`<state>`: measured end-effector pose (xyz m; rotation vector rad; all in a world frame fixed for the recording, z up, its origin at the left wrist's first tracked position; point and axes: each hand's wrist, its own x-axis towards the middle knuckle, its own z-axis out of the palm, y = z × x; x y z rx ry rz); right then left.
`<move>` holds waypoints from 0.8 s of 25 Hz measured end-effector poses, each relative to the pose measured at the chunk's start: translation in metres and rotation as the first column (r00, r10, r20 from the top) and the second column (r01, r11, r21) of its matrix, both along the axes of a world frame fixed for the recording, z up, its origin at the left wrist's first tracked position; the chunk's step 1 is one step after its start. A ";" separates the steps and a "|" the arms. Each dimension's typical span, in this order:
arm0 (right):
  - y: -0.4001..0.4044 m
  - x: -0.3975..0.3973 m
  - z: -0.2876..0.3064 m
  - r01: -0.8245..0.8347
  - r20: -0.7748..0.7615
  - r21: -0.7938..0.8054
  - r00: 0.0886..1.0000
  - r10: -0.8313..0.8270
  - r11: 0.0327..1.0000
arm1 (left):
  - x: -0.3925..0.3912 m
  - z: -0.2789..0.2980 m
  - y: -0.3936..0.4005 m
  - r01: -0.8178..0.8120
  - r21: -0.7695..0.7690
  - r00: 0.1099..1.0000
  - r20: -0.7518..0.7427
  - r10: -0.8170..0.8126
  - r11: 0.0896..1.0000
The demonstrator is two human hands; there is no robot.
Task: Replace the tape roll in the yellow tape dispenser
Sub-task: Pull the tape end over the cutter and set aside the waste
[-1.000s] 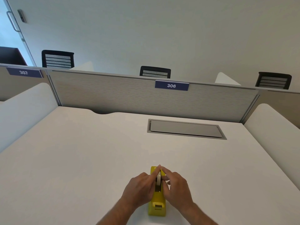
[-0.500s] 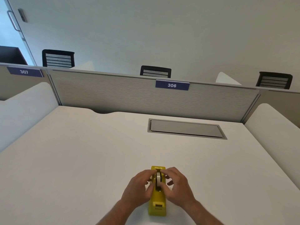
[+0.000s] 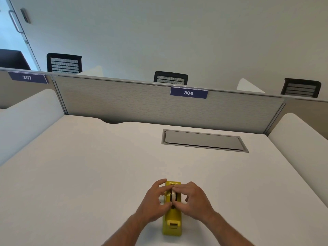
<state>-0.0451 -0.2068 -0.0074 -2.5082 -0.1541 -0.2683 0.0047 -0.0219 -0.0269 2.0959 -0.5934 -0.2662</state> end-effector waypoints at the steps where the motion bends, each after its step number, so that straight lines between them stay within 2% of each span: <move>1: 0.000 0.001 0.001 0.004 0.004 -0.001 1.000 -0.004 1.000 | 0.000 0.001 0.000 0.000 -0.003 1.000 -0.005 0.000 1.000; 13: -0.001 0.015 0.011 0.014 -0.029 0.054 0.999 -0.012 0.998 | 0.000 0.008 -0.002 -0.014 -0.015 1.000 -0.021 0.013 1.000; 20: -0.003 0.011 0.014 -0.084 -0.019 -0.124 0.996 0.082 0.989 | -0.001 0.012 -0.002 -0.010 -0.011 0.999 -0.038 0.009 1.000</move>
